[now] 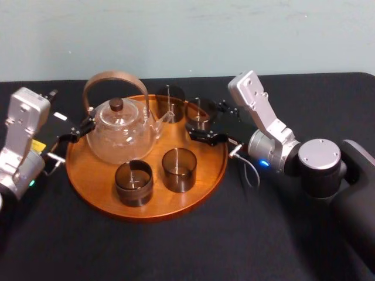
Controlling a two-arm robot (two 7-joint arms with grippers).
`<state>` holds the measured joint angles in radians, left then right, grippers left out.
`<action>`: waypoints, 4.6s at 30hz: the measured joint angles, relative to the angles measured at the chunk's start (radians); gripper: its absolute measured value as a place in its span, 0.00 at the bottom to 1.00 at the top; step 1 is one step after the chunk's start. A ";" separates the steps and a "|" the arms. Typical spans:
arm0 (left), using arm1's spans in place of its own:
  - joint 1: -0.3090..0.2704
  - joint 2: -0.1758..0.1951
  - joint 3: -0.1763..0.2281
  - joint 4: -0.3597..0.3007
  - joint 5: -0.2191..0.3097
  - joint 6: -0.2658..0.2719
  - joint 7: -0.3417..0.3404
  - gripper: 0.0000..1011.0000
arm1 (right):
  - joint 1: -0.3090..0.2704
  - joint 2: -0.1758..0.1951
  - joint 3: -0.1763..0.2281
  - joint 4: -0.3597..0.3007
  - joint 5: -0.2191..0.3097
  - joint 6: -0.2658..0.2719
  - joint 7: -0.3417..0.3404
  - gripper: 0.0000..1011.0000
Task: Pick up the glass from the table and place it on the tray.
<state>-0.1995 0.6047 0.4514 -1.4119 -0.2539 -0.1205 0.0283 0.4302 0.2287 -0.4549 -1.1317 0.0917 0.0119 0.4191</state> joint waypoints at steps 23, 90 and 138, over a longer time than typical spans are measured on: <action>0.000 0.000 0.000 0.000 0.000 0.000 0.000 1.00 | 0.021 -0.029 -0.020 0.061 -0.017 -0.009 0.001 0.91; 0.000 0.000 0.000 0.000 0.000 0.000 0.000 1.00 | -0.095 0.063 0.010 -0.108 -0.003 0.101 0.000 0.99; 0.000 0.000 0.000 0.000 0.000 0.000 0.000 1.00 | -0.214 0.128 0.257 -0.259 0.027 0.084 -0.165 0.99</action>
<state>-0.1995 0.6047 0.4514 -1.4120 -0.2540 -0.1205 0.0283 0.2160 0.3565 -0.1982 -1.3903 0.1185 0.0961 0.2544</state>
